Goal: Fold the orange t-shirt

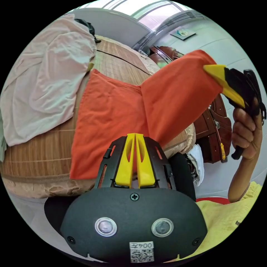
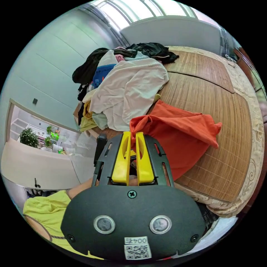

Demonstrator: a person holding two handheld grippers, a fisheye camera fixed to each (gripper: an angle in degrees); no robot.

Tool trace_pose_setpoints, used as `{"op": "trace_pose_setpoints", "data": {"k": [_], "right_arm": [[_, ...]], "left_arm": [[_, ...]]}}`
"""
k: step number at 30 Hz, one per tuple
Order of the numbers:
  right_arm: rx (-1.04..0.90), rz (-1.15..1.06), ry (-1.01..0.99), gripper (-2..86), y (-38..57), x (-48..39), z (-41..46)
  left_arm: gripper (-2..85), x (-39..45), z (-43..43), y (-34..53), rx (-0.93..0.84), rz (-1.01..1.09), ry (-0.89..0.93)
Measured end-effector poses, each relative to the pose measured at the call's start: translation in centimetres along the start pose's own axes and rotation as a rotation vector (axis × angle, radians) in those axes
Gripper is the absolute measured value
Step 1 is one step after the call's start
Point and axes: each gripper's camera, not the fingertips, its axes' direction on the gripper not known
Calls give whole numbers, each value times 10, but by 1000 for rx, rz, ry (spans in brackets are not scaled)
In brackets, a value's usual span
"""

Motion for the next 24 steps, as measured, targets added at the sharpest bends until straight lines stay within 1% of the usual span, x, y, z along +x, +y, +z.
{"op": "trace_pose_setpoints", "data": {"k": [3, 6, 7, 8, 10, 11, 14, 16, 18, 20, 24], "right_arm": [[-131, -89, 78, 43, -13, -48, 75], [-259, -135, 68, 55, -14, -75, 143], [-256, -153, 51, 67, -12, -83, 154], [-245, -160, 42, 73, -10, -86, 156], [-146, -206, 8, 92, 4, -91, 141], [-128, -217, 18, 96, 10, -90, 136], [-50, -248, 133, 96, 48, -69, 115], [-69, -219, 252, 96, 85, -38, 117], [-98, -210, 293, 97, 110, -21, 125], [-107, -238, 309, 102, 131, -17, 133], [-132, -351, 418, 110, 167, -24, 153]], "left_arm": [[2, -39, -18, 17, 32, -97, -7], [2, -75, -22, 29, 52, -191, 41], [2, -85, -23, 33, 55, -211, 58], [1, -94, -23, 36, 57, -228, 79], [1, -105, -26, 39, 74, -249, 118], [1, -110, -27, 41, 82, -262, 136], [2, -121, -32, 41, 90, -274, 165], [2, -125, -34, 41, 89, -269, 162], [2, -127, -36, 40, 82, -265, 152], [2, -129, -39, 39, 77, -261, 135], [2, -128, -45, 37, 59, -240, 92]]}}
